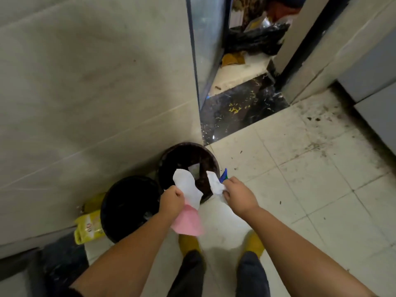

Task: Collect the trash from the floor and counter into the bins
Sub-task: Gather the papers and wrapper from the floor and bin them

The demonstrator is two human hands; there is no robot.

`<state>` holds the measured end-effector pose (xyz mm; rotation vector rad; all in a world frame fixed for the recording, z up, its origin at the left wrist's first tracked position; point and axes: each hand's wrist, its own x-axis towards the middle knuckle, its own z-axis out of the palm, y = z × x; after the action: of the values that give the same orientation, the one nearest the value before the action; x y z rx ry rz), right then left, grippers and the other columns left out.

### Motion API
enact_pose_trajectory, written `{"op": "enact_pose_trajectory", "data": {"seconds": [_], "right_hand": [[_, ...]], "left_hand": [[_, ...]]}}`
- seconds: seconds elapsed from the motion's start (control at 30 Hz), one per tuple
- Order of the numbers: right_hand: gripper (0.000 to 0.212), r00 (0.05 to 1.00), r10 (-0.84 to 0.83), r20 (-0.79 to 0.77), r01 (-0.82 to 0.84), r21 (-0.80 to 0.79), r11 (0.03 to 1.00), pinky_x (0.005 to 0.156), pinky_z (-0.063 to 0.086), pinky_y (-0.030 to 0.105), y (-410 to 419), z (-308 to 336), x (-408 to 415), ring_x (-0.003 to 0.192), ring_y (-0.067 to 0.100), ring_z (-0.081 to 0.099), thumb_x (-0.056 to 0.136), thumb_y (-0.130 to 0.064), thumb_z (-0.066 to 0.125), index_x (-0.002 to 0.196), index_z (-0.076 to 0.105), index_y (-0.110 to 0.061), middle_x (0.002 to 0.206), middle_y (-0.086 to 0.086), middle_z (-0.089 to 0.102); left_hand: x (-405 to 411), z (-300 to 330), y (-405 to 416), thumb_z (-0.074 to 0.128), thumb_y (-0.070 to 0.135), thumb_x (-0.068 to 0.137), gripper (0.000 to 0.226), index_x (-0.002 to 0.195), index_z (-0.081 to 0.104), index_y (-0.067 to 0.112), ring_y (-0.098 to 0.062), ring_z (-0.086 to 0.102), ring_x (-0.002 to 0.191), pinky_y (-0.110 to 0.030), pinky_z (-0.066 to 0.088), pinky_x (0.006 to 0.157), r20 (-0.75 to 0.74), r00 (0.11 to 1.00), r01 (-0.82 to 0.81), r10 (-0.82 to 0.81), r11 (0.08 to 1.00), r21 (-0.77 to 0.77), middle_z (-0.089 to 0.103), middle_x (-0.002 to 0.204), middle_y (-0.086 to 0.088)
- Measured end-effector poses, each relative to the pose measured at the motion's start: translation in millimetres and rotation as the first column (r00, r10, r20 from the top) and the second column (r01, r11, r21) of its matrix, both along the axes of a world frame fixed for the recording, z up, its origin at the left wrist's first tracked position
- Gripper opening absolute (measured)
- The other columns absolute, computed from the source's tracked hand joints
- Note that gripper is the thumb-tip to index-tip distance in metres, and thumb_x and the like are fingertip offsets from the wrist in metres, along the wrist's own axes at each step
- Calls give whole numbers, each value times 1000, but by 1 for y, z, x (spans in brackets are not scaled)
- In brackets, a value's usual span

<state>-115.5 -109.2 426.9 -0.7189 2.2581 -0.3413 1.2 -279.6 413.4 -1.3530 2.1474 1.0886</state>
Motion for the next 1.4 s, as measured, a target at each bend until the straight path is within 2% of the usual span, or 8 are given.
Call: {"op": "enact_pose_trajectory", "data": {"seconds": [0.13, 0.27, 0.47, 0.6, 0.83, 1.03, 1.27, 1.4], "right_hand": [[24, 1000, -24, 15, 24, -30, 999, 67, 34, 33, -56, -45, 8, 100, 37, 55, 95, -13, 44, 117, 48, -5, 122, 16, 48], [26, 999, -44, 27, 45, -39, 998, 70, 37, 35, -92, -135, 10, 101, 35, 54, 95, -14, 44, 119, 47, -6, 122, 15, 47], [39, 975, -190, 118, 192, -7, 981, 90, 48, 47, -109, -261, 20, 110, 39, 52, 93, -21, 53, 128, 42, -8, 129, 18, 42], [54, 964, -234, 126, 233, 17, 972, 101, 44, 48, -104, -271, 20, 124, 39, 43, 90, -28, 60, 136, 37, -11, 145, 17, 31], [52, 973, -215, 81, 217, -6, 976, 103, 45, 43, -82, -143, -1, 127, 32, 44, 91, -28, 60, 136, 39, -13, 145, 12, 35], [55, 975, -221, 23, 220, 32, 975, 103, 46, 42, -45, 29, -13, 128, 29, 43, 92, -35, 56, 140, 37, -16, 146, 11, 35], [50, 960, -257, -109, 265, 67, 962, 103, 45, 44, 4, 169, -17, 126, 29, 46, 94, -38, 51, 138, 38, -18, 146, 10, 38], [50, 943, -290, -163, 316, 168, 934, 111, 32, 49, 40, 211, -3, 133, 30, 40, 97, -46, 37, 140, 36, -22, 149, 7, 38]], "left_hand": [[-9, -47, -30, 44, 4, 91, 34, 61, 38, 18, -22, 49, 79, -24, 37, 57, -5, 999, -35, 35, 998, 45, 45, 68, 1], [-23, -132, -47, 44, 7, 94, 12, 83, 50, 8, -32, 57, 95, -30, 38, 74, -15, 991, -131, 133, 988, 77, 55, 91, -13], [-24, -252, -66, 49, 10, 93, 24, 110, 61, -2, -36, 57, 112, -35, 45, 94, -17, 978, -207, 210, 973, 103, 63, 119, -21], [-25, -261, -74, 45, 14, 96, 19, 89, 62, 9, -26, 55, 99, -36, 45, 92, -23, 976, -212, 216, 970, 120, 57, 103, -14], [-37, -127, -69, 50, 23, 95, 44, 134, 44, 4, -35, 53, 118, -35, 43, 97, 16, 991, -136, 135, 981, 137, 56, 130, -20], [-59, 53, -47, 51, 21, 95, 48, 140, 40, 7, -34, 47, 128, -40, 40, 106, -23, 960, 279, -278, 959, 45, 46, 139, -20], [-85, 191, -2, 53, 27, 91, 42, 131, 47, 14, -31, 50, 122, -45, 45, 101, -34, 701, 698, -713, 694, -177, 54, 129, -12], [-98, 234, 30, 47, 33, 92, 42, 131, 46, 17, -29, 49, 121, -45, 45, 99, 32, 465, 854, -885, 439, -279, 54, 128, -10]]}}
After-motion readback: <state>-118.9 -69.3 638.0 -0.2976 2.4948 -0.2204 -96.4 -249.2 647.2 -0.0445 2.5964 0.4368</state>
